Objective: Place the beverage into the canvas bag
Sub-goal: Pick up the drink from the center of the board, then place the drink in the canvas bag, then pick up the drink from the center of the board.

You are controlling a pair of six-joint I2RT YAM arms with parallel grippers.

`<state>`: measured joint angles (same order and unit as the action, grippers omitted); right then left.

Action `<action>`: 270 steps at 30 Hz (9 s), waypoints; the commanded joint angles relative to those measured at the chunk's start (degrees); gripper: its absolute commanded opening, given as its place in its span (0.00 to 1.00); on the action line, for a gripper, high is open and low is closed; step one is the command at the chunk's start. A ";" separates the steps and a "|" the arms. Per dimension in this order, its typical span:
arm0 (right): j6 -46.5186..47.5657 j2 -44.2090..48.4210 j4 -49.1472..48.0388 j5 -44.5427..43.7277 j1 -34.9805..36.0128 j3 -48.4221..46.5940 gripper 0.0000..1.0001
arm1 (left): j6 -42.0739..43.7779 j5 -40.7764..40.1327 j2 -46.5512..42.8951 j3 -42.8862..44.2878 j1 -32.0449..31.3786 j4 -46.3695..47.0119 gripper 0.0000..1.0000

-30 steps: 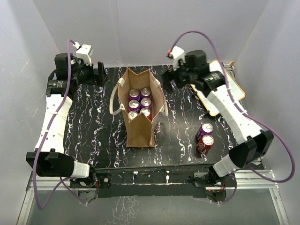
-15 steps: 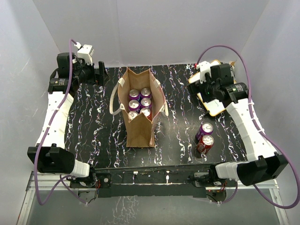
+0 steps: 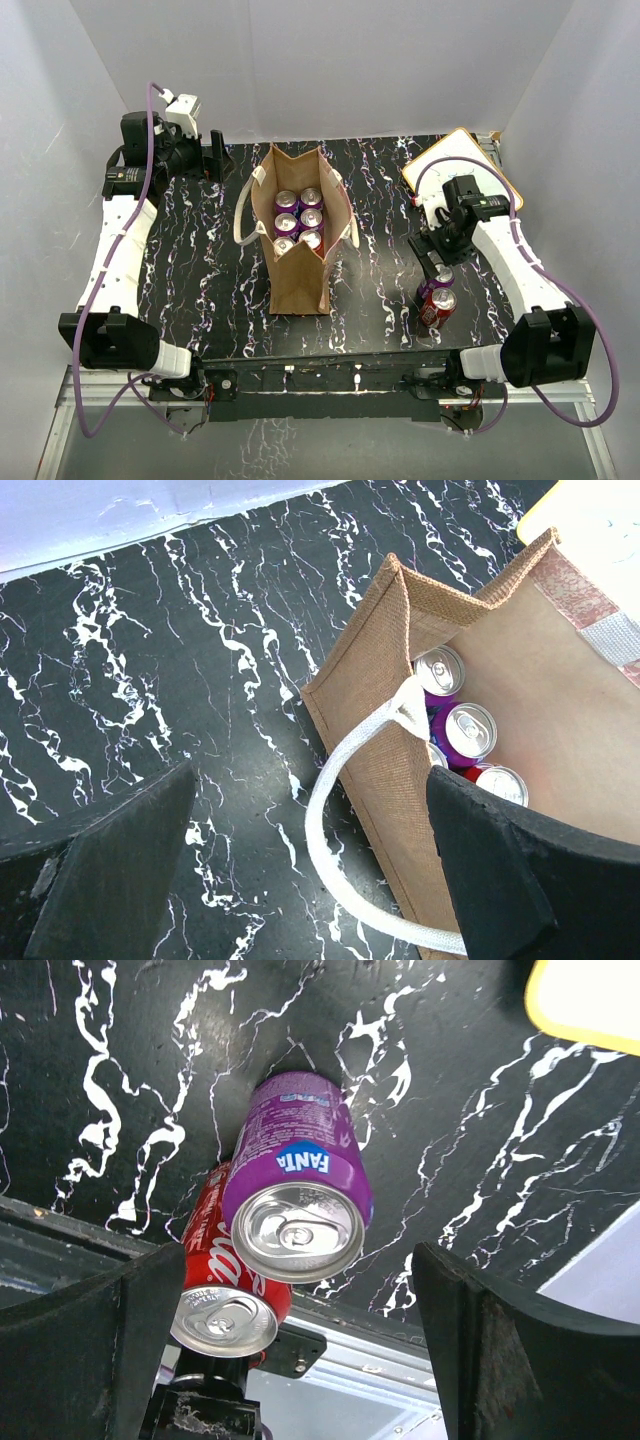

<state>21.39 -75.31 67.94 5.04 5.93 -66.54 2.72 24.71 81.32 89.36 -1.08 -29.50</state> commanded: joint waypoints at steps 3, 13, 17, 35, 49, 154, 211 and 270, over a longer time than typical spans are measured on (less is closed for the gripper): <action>1.43 -2.40 -4.31 1.21 -0.52 1.31 1.00 | -0.11 1.57 -0.95 0.66 0.34 0.89 0.97; 1.74 -3.82 -6.89 3.47 -1.19 4.57 0.95 | 0.73 1.99 -1.53 -0.01 0.36 0.76 0.97; 1.71 -3.71 -7.74 4.18 -1.66 5.64 0.88 | 0.71 2.49 -1.31 -0.07 0.37 0.93 0.97; 0.37 -4.17 -9.89 6.91 -3.25 -0.97 0.40 | 1.53 2.67 -0.60 0.26 0.33 1.17 0.96; -8.27 -7.44 -10.63 15.24 -3.00 -29.61 0.08 | 3.72 2.69 -0.90 0.12 0.37 -0.38 0.96; -2.43 -37.29 -11.83 23.17 44.20 -38.53 0.27 | 7.38 5.30 -11.42 -10.21 1.65 -1.96 0.95; -4.07 -30.81 -15.87 19.40 38.04 -45.26 0.83 | 6.89 2.81 -13.19 -11.11 3.19 -1.30 0.96; 19.49 7.35 4.47 3.33 7.69 10.87 0.93 | 6.04 1.03 -7.72 -12.80 3.34 9.26 0.97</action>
<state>39.24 -69.65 72.64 7.66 13.76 -57.93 9.13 24.38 73.84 76.84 1.83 -21.10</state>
